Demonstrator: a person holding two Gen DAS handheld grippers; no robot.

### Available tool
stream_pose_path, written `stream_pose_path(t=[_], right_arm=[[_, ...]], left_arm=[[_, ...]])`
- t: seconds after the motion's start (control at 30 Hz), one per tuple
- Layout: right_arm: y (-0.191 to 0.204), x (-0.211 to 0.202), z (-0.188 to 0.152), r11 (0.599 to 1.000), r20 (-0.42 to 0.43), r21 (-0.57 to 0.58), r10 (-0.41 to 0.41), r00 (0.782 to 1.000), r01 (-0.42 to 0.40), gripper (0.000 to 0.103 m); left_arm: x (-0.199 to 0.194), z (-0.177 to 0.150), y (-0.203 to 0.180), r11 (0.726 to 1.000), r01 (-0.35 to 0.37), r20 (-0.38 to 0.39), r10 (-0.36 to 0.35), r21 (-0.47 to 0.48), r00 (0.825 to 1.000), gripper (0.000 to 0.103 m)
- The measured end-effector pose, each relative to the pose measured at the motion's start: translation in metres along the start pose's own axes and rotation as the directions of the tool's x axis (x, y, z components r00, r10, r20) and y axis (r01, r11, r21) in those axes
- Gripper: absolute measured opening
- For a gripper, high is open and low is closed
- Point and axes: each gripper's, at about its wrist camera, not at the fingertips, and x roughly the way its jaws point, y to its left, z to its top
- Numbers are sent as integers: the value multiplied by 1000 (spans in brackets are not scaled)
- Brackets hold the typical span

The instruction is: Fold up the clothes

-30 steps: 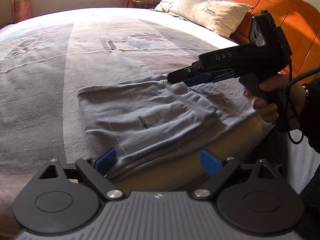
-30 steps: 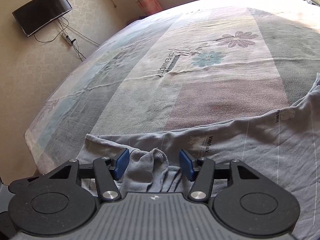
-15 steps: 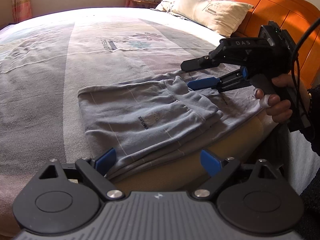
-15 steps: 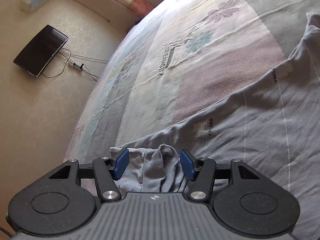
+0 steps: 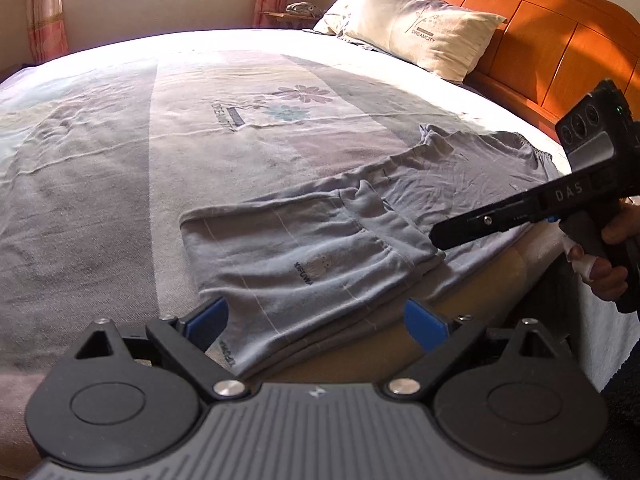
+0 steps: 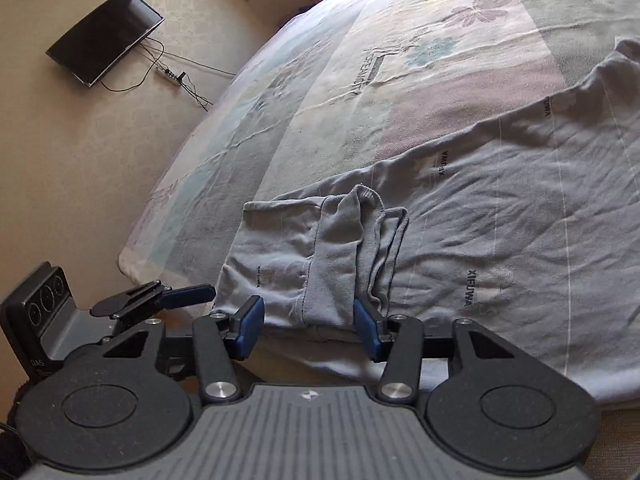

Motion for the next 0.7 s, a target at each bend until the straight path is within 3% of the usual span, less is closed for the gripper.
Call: stream_pose_path(t=[0.1, 0.17, 0.3, 0.4, 0.53, 0.6, 0.7], right_arm=[[20, -3, 4, 988, 34, -147, -46, 998, 51, 55], [24, 6, 4, 978, 25, -196, -70, 997, 74, 55], [20, 17, -8, 971, 9, -218, -95, 995, 94, 56], [17, 13, -12, 973, 14, -215, -88, 996, 89, 56], [13, 13, -15, 973, 31, -216, -70, 997, 75, 57], [14, 13, -17, 971, 40, -228, -62, 997, 69, 63], [15, 13, -20, 970, 53, -233, -60, 997, 71, 64]], left_arm=[[-1, 20, 9, 999, -43, 49, 43, 0, 998, 95], [10, 27, 14, 1000, -4, 65, 5, -26, 998, 95], [47, 21, 28, 986, 69, -11, -72, -149, 997, 95], [47, 15, 32, 978, 85, 3, -86, -193, 996, 94], [42, 33, 36, 980, 68, 30, -64, -186, 998, 94], [50, 43, 38, 980, 62, 31, -58, -186, 998, 94], [69, 48, 26, 992, -17, -19, 15, -124, 1000, 94]])
